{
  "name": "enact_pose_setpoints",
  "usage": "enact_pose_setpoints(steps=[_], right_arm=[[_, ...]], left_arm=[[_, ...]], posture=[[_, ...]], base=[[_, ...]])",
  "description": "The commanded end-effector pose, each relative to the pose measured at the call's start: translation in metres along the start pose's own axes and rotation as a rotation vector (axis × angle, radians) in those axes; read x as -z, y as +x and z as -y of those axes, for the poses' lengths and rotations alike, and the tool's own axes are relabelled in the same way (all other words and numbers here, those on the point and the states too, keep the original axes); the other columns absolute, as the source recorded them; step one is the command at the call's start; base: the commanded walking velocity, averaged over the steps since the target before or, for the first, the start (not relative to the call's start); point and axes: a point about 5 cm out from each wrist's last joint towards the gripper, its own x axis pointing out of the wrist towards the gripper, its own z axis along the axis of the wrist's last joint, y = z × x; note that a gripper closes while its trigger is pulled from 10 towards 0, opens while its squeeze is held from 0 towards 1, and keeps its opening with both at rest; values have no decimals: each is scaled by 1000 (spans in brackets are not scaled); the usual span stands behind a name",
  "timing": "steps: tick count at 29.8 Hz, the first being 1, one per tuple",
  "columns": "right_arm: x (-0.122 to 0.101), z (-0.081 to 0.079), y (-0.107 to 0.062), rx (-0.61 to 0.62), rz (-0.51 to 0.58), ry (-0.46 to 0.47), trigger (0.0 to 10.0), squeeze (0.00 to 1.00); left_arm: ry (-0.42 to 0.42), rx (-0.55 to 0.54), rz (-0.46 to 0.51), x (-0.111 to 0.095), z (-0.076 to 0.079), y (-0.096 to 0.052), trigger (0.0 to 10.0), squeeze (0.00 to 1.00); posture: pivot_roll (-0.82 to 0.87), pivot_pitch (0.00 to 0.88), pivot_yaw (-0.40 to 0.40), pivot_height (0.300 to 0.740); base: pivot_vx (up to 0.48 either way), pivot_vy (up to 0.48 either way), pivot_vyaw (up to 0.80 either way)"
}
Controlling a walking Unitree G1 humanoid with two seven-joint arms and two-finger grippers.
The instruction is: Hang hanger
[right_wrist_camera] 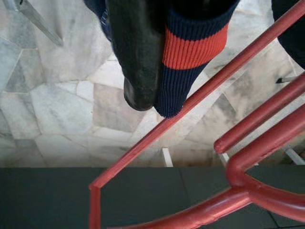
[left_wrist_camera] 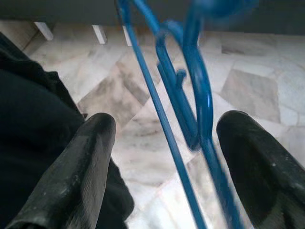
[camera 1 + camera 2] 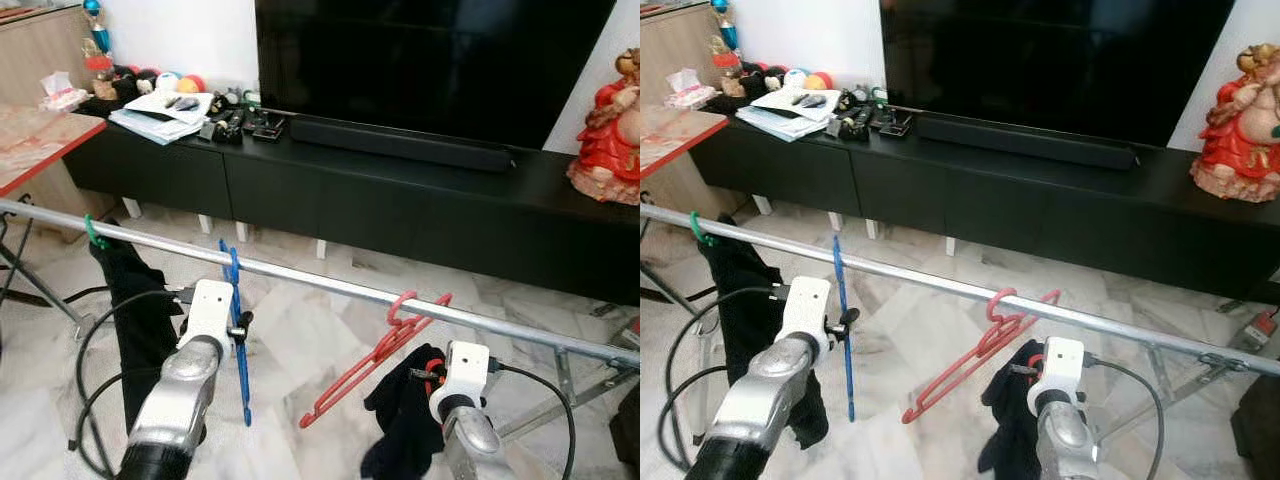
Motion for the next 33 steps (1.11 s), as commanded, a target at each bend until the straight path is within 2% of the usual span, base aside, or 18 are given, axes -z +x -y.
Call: enact_pose_setpoints(steps=[1, 8, 12, 14, 15, 16, 17, 18, 20, 33], right_arm=[[-6, 0, 2, -4, 25, -4, 10000, 0], [-5, 0, 2, -5, 21, -4, 10000, 0], [-4, -1, 1, -8, 17, -3, 10000, 0], [-4, -1, 1, -10, 17, -3, 10000, 0], [-4, -1, 1, -11, 17, -3, 10000, 0], [-4, -1, 1, -11, 17, -3, 10000, 0], [-4, -1, 1, -12, 16, -4, 10000, 0], [-4, -1, 2, -12, 15, -5, 10000, 0], [-4, -1, 2, -12, 15, -5, 10000, 0], [-1, -3, 1, -20, 3, -6, 10000, 0]], left_arm=[[-8, -7, 2, -3, 2, 2, 10000, 0], [-19, -20, -1, -8, 6, 5, 10000, 0], [-28, -23, -10, -3, 7, 6, 10000, 0], [-38, -22, -13, -2, 7, 7, 9608, 0], [-54, -24, -16, -1, 6, 7, 1059, 0], [-54, -24, -16, -1, 6, 7, 1059, 0], [-79, -21, -21, 0, 6, 8, 0, 0], [-115, -16, -27, 0, 6, 8, 0, 0], [-125, -14, -27, -1, 6, 9, 0, 0], [-112, 13, -4, -4, 9, 8, 0, 0]], posture=[[43, 48, -24, 740], [44, 56, -28, 740], [44, 58, -28, 740], [43, 59, -29, 740], [44, 61, -29, 740], [44, 61, -29, 740], [44, 62, -30, 740], [44, 62, -30, 740], [44, 62, -30, 740], [46, 61, -33, 740]], base=[[0, 0, 0], [0, 0, 0], [0, 0, 0], [0, 0, 0], [0, 0, 0], [0, 0, 0], [0, 0, 0], [0, 0, 0], [0, 0, 0], [0, 0, 0]])
